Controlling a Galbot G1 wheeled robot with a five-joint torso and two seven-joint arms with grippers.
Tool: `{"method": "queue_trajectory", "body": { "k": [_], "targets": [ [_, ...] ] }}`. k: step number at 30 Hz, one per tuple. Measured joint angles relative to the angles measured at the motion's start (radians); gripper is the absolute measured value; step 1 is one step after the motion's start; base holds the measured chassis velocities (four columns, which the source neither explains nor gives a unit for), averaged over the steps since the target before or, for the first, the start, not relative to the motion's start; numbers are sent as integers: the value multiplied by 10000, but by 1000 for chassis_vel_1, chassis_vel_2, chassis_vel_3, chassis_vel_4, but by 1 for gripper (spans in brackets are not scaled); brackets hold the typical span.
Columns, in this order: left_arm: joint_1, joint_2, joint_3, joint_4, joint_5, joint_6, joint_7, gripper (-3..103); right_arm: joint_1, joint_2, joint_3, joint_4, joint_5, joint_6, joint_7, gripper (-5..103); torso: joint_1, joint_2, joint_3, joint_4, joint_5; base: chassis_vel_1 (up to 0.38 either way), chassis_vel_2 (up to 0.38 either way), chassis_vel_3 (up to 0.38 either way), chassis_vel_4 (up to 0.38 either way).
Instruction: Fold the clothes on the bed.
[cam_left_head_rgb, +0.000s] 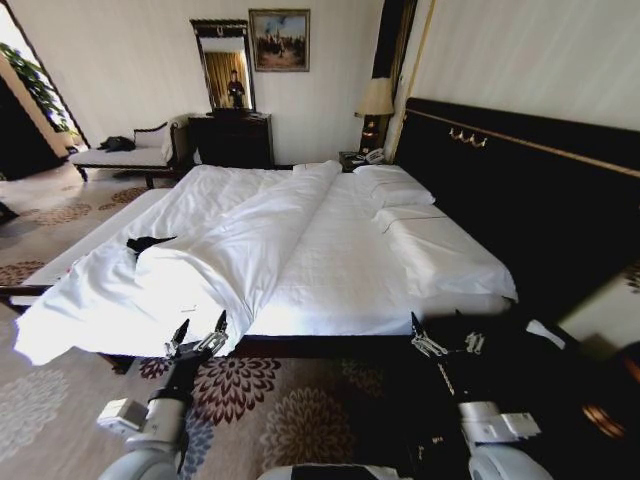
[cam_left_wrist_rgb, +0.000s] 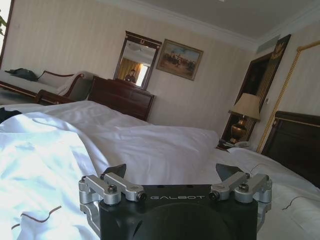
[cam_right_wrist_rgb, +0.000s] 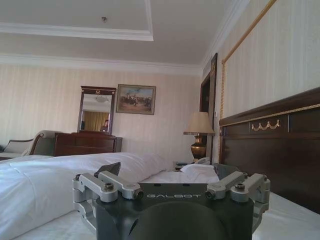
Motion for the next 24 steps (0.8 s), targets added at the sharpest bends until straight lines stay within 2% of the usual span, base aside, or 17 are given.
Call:
{"method": "queue_trajectory", "body": {
  "k": [24],
  "targets": [
    [-91,-16,10,136,1,-5,12,100,100,-9,-21,-135,1,53,-191,100,-3,1,0,0,-1,-45,82,50,-80]
  ]
}}
